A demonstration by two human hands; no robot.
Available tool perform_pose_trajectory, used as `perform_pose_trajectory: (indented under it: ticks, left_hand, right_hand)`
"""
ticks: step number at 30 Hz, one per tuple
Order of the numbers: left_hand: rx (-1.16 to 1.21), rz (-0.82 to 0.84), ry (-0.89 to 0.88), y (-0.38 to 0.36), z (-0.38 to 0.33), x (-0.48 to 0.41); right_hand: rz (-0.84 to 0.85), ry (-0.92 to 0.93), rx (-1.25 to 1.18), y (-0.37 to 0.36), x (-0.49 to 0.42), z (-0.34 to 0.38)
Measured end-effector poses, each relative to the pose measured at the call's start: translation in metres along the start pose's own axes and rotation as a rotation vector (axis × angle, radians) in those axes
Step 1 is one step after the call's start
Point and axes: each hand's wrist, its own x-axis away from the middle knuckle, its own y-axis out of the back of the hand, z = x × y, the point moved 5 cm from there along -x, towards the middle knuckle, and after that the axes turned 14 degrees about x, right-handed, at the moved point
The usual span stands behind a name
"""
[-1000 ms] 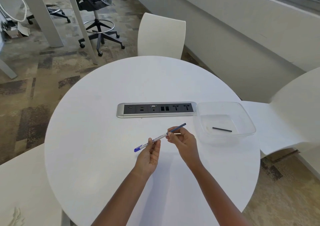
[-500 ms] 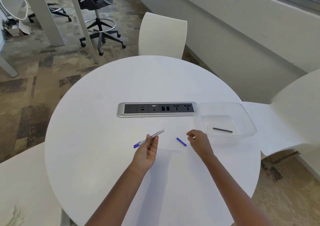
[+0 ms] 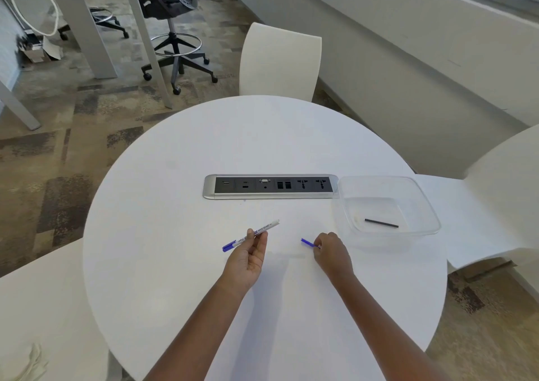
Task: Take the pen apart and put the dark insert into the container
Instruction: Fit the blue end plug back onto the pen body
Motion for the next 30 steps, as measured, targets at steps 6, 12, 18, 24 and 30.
perform_pose_trajectory:
  ticks: [6,12,18,24,30]
  left_hand:
    - [-0.038,-0.024,-0.009,0.004,-0.004,-0.002]
    - [-0.026,-0.043,-0.014,0.007,-0.007,-0.003]
    - [-0.023,-0.041,-0.019,0.008,-0.006,-0.002]
    - [-0.026,-0.043,-0.021,0.007,-0.007,-0.002]
    - [-0.073,-0.030,-0.073,0.006,-0.007,-0.005]
  right_hand:
    - [-0.076,0.066,-0.379,0.031,0.019,0.014]
    - [-0.224,0.216,-0.540,0.065,0.044,0.036]
    - [-0.252,0.295,-0.494,0.073,0.050,0.048]
    - [-0.268,0.332,-0.419,0.075,0.052,0.049]
    - [-0.306,0.388,-0.278,0.082,0.055,0.050]
